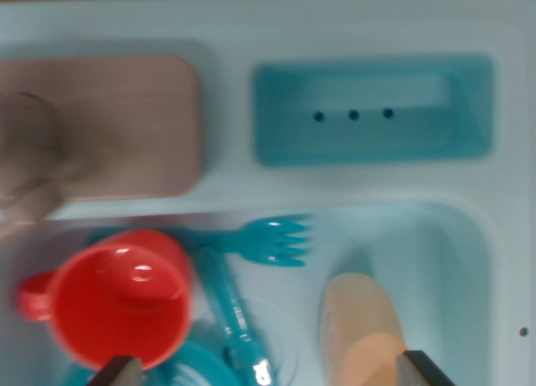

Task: Pick detergent from the sink

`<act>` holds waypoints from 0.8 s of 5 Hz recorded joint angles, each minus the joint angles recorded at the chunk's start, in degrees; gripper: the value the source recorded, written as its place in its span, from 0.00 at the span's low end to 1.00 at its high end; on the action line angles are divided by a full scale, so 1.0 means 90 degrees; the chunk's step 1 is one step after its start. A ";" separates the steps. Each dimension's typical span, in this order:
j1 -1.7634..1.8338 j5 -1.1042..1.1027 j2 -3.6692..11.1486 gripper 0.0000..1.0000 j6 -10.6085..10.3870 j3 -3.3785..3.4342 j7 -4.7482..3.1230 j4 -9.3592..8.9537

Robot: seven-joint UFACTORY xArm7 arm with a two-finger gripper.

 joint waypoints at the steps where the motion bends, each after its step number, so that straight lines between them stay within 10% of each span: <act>1: -0.0067 -0.0005 0.0094 0.00 -0.0269 -0.0055 -0.0047 -0.0216; 4: -0.0125 -0.0010 0.0177 0.00 -0.0503 -0.0103 -0.0087 -0.0405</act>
